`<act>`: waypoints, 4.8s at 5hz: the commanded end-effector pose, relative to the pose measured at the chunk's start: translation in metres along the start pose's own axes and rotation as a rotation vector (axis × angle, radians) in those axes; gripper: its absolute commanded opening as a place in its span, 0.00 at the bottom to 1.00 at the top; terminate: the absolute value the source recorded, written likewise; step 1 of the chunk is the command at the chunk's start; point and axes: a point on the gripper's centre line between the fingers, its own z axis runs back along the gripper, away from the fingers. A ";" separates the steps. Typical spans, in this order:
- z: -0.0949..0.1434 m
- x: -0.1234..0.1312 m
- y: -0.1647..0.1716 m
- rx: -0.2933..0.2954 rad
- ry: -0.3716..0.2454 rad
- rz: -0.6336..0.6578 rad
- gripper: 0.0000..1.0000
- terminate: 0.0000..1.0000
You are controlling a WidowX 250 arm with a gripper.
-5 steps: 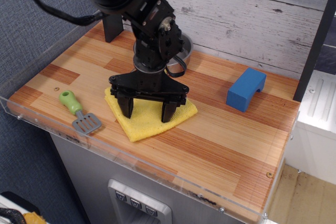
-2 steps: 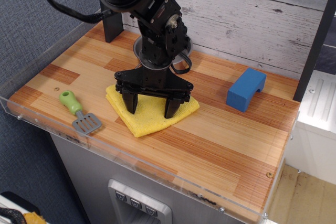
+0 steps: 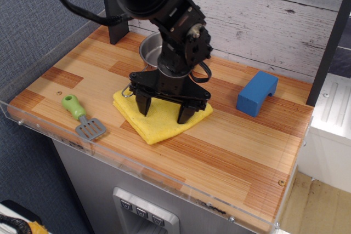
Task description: Slide yellow towel to the bottom right corner of the counter.
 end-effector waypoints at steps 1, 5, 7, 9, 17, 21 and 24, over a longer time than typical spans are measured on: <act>0.015 -0.022 -0.034 -0.025 -0.024 -0.125 1.00 0.00; 0.040 -0.053 -0.085 -0.107 -0.051 -0.258 1.00 0.00; 0.048 -0.057 -0.094 -0.121 -0.065 -0.290 1.00 0.00; 0.066 -0.042 -0.081 -0.143 -0.118 -0.231 1.00 0.00; 0.171 -0.008 -0.026 -0.264 -0.396 -0.025 1.00 0.00; 0.171 -0.008 -0.026 -0.264 -0.396 -0.025 1.00 0.00; 0.171 -0.008 -0.026 -0.264 -0.396 -0.025 1.00 0.00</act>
